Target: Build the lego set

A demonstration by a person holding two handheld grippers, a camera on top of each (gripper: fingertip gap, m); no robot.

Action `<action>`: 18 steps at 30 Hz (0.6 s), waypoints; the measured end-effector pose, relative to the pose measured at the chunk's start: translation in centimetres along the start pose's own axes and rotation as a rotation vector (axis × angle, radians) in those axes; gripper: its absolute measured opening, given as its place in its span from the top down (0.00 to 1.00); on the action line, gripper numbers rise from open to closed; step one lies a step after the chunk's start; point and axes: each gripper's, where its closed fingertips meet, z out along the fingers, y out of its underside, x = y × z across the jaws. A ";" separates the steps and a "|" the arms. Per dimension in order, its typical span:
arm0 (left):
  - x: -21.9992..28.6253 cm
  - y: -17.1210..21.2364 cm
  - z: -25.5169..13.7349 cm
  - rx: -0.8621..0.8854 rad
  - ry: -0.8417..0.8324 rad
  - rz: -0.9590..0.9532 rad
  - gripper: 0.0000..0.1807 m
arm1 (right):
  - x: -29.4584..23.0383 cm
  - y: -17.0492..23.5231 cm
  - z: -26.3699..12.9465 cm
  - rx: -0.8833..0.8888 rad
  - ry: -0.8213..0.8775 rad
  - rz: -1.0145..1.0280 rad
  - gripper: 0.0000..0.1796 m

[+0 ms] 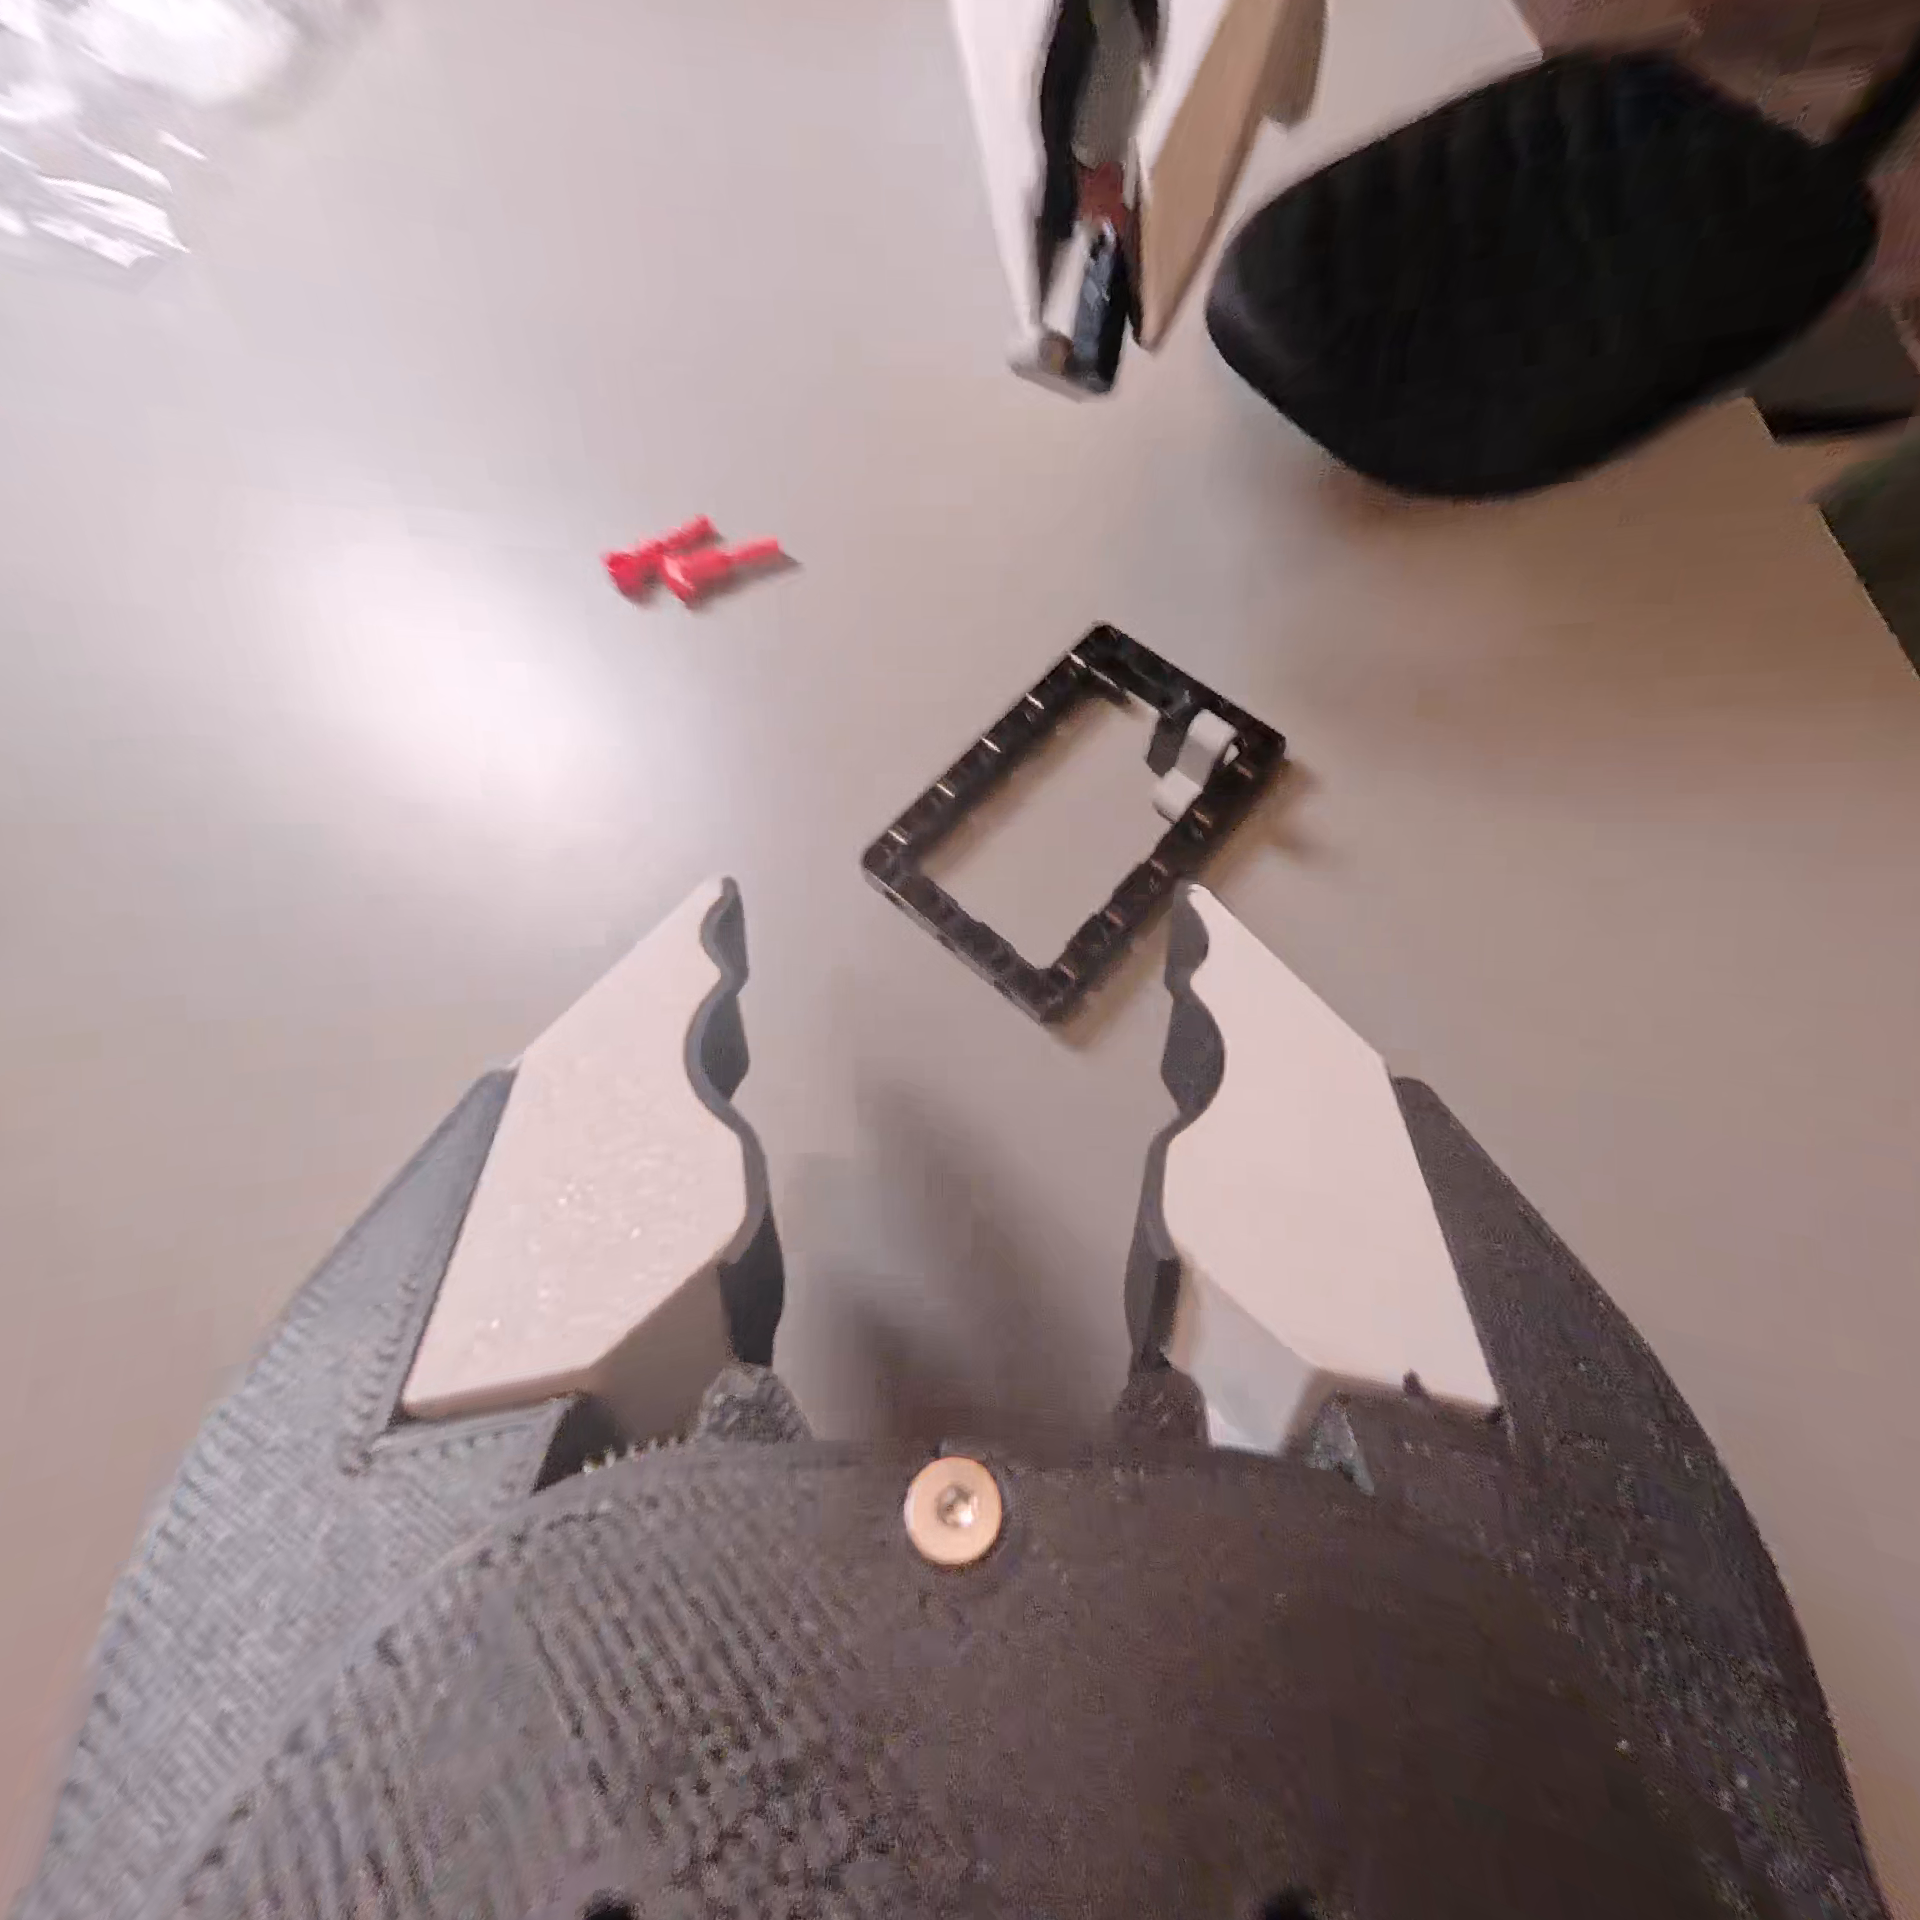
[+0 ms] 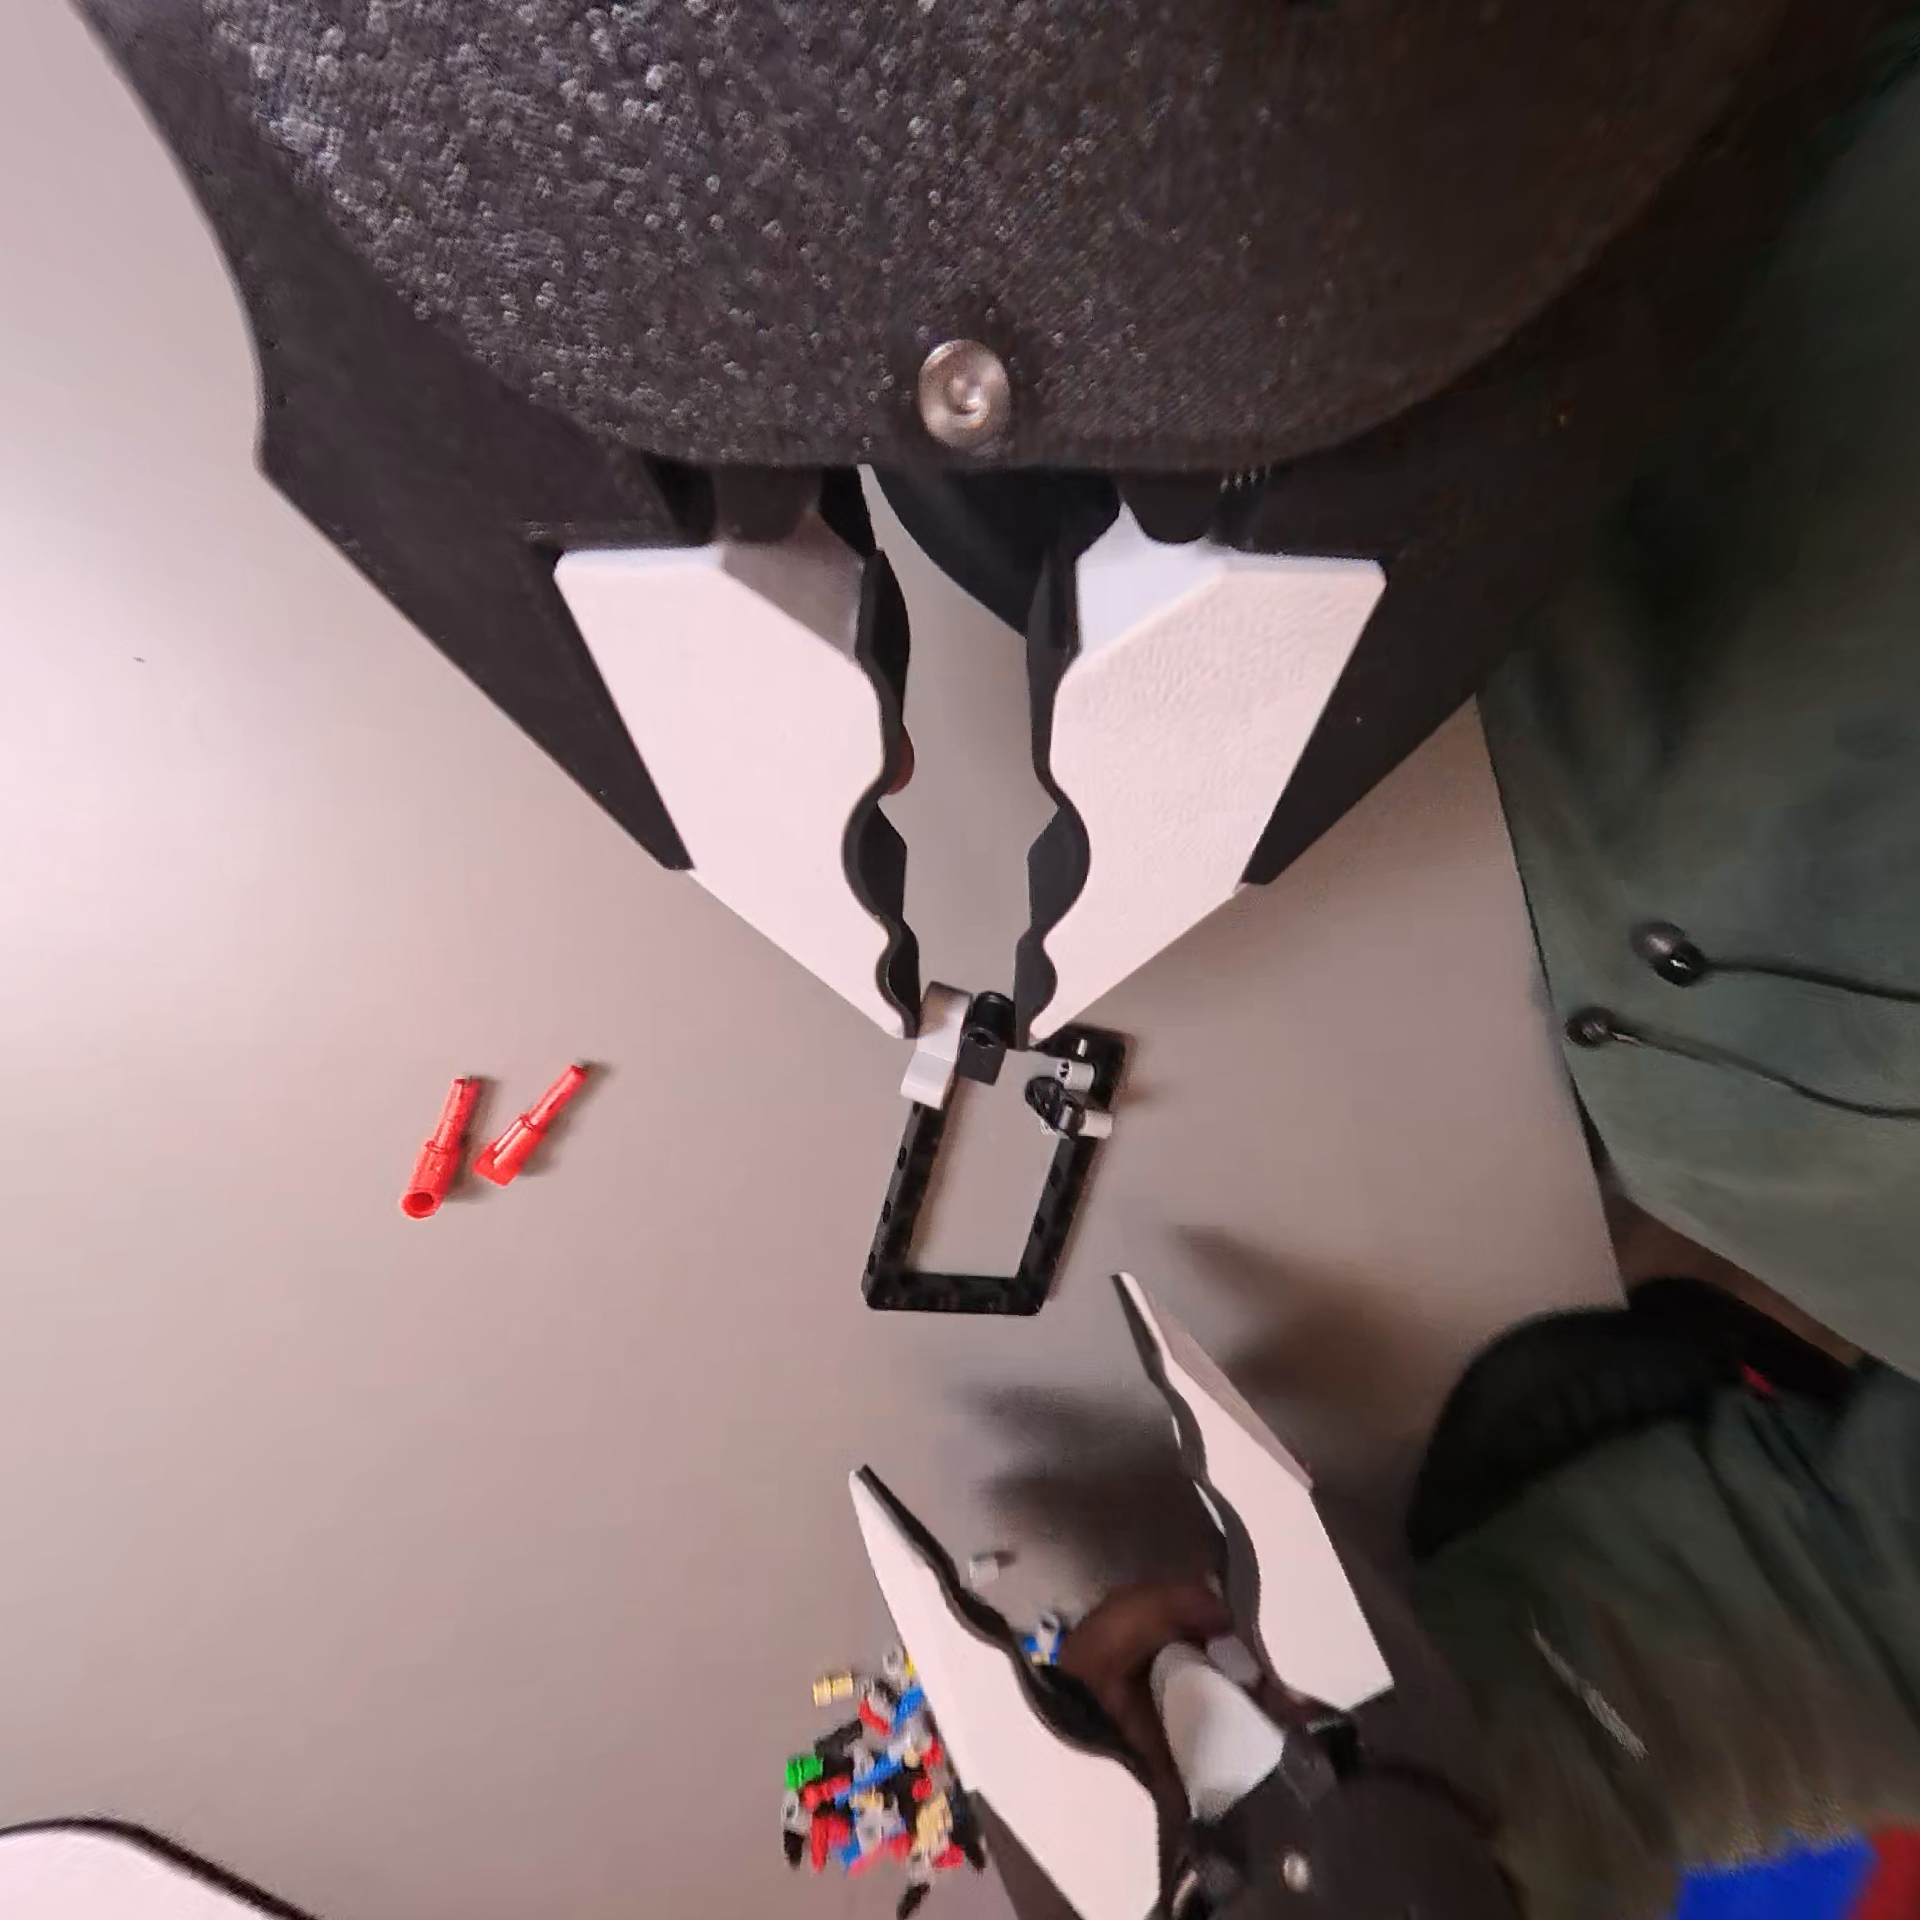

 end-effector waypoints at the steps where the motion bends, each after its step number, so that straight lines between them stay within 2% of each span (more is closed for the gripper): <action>1: 0.3 0.4 0.5 -0.037 0.039 0.015 0.54 | 0.0 0.1 0.1 -0.024 0.006 -0.015 0.91; 6: 1.0 1.1 2.3 -0.147 0.188 0.103 0.49 | -0.8 -0.3 0.5 -0.132 0.005 -0.092 0.91; 9: 1.7 1.3 2.9 -0.169 0.236 0.128 0.57 | -1.3 -0.6 1.3 -0.174 0.005 -0.120 0.91; 12: 2.5 1.4 2.9 -0.170 0.215 0.152 0.64 | -1.8 -0.5 2.5 -0.208 -0.016 -0.144 0.91; 18: 2.9 1.7 2.3 -0.151 0.136 0.113 0.65 | -2.2 1.4 5.0 -0.354 -0.055 -0.197 0.92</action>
